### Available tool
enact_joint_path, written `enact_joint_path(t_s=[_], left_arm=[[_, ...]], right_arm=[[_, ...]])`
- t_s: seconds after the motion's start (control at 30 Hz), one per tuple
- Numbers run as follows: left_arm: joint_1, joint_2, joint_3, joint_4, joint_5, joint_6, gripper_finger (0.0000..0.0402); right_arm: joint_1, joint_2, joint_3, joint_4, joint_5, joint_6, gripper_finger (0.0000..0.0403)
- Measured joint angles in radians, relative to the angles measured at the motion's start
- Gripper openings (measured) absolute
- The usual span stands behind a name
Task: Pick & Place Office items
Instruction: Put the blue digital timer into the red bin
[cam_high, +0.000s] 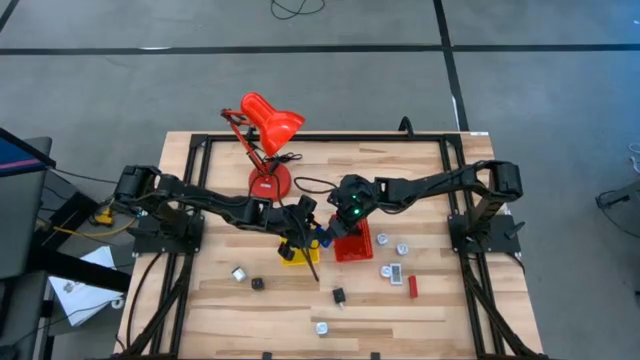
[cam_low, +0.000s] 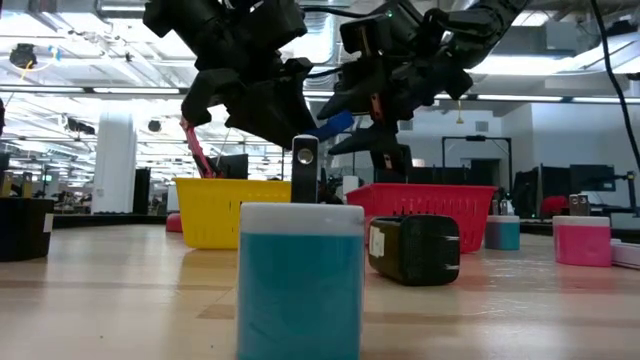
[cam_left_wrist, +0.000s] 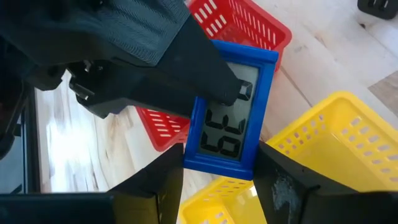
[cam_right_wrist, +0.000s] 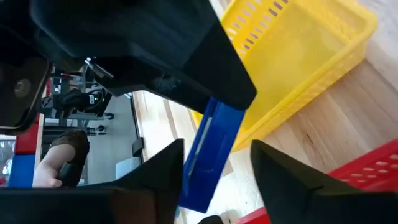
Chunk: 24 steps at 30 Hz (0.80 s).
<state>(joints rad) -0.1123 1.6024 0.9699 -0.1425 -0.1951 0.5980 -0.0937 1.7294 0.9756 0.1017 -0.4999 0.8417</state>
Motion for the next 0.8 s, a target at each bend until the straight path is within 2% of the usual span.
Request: enact_joint_path(t_s=[0.23, 0.37, 0.63, 0.8], left_arm=[[0.000, -0.001, 0.000, 0.000, -0.001, 0.000, 0.0165], [0.000, -0.002, 0.000, 0.004, -0.004, 0.000, 0.0174], [-0.001, -0.002, -0.001, 0.026, 0.003, -0.026, 0.0186], [0.000, -0.017, -0.001, 0.015, 0.084, -0.064, 0.0217]], right_arm=[[0.002, -0.001, 0.000, 0.000, 0.000, -0.003, 0.0081], [0.001, -0.001, -0.002, -0.005, 0.000, -0.017, 0.0047], [0.001, -0.001, -0.001, 0.007, 0.000, -0.041, 0.0053], [-0.002, -0.001, 0.000, 0.000, -0.026, -0.086, 0.0046]])
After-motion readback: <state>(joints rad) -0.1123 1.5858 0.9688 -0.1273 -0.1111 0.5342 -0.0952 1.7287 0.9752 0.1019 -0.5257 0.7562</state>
